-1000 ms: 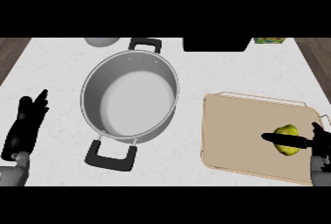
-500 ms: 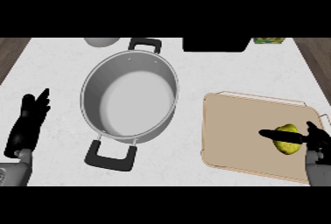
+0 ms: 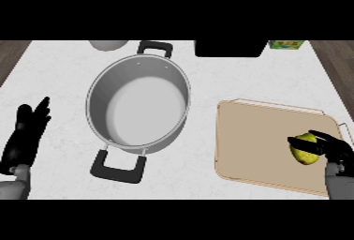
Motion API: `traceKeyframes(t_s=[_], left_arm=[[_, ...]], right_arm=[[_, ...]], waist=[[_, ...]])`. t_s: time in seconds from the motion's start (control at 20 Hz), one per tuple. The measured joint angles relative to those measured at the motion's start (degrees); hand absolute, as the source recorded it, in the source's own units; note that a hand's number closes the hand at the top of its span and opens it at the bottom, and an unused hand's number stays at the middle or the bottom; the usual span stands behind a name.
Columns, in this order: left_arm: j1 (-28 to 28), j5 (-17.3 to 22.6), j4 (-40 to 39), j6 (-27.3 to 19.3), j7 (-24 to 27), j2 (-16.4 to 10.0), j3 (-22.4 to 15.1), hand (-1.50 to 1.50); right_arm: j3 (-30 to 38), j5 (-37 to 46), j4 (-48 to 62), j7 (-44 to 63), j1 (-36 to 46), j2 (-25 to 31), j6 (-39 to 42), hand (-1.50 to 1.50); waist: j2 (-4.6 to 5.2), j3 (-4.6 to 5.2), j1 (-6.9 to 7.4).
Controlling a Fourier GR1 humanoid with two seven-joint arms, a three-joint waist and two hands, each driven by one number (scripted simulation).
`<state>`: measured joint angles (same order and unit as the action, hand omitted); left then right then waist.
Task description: Pick the pear from the tray and place it in the pot
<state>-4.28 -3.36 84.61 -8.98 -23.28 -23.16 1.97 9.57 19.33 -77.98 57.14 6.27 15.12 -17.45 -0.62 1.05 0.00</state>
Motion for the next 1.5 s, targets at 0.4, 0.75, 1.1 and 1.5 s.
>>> traceKeyframes(t_s=[0.4, 0.75, 1.1, 1.5], left_arm=[[-0.43, -1.73, -0.99, 0.42, 0.59, 1.31, 0.71, 0.0], [-0.49, -2.66, -0.9, 1.52, 0.6, 1.98, 1.99, 0.0], [-1.55, -2.92, -1.32, 2.25, 0.76, 2.37, 0.97, 0.0], [-0.19, -2.72, -1.06, 1.9, 0.43, 2.32, 2.23, 0.0]], right_arm=[[-1.71, 8.33, 1.92, -0.42, 0.58, 1.59, -1.21, 1.5], [-3.26, 15.19, -2.96, 1.19, -0.85, 2.56, -0.46, 1.5], [-21.97, 23.74, -8.49, -15.06, 1.23, 10.56, 12.23, 1.5], [-28.61, 28.73, -26.87, -24.44, 3.01, 16.36, 14.38, 1.5]], waist=[[0.15, -0.16, -0.08], [0.44, -0.81, -0.05], [0.55, -0.82, 2.36], [0.15, -0.97, -0.02]])
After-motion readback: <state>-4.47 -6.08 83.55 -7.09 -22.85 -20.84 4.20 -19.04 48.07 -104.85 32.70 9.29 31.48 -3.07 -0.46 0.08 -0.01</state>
